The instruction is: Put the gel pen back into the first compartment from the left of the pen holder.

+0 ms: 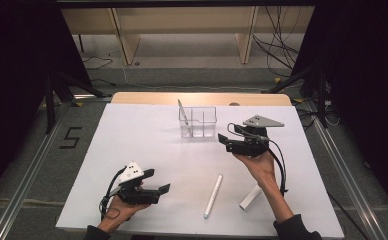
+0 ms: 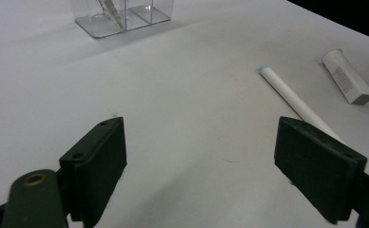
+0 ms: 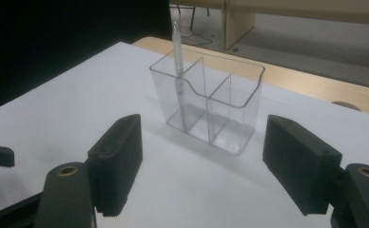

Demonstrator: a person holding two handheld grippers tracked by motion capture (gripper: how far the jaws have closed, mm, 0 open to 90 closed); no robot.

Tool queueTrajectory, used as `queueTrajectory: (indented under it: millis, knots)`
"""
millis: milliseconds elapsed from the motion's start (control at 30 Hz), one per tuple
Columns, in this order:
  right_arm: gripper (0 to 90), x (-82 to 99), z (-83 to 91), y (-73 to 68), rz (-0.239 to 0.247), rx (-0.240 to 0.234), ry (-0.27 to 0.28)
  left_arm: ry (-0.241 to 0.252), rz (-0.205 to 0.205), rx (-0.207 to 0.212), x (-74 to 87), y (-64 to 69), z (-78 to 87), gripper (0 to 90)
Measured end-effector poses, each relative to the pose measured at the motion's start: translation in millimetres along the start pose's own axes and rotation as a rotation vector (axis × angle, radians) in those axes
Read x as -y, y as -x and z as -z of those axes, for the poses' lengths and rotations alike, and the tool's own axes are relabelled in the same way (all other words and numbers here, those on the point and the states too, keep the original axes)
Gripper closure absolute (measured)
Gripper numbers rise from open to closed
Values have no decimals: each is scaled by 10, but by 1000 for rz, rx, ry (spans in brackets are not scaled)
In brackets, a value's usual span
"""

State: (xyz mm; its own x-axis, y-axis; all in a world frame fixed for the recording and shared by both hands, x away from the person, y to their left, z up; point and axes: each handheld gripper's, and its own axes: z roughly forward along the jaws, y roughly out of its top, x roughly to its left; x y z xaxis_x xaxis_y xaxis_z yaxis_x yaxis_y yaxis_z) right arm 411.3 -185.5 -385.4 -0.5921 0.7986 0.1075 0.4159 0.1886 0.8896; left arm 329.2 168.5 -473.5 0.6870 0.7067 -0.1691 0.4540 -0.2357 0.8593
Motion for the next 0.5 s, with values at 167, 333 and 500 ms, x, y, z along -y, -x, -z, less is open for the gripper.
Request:
queueTrajectory:
  millis: [167, 333, 500]
  knots:
    - [303, 140, 78, -11, 18, 23, -8, -20, 10, 22, -17, 65, -58, 175]
    - [303, 280, 174, 8, 0, 23, 2, -34, 11, 15, -36, 119, -86, 175]
    - [303, 426, 301, 23, -3, 43, 6, -57, 13, 6, -72, 201, -121, 175]
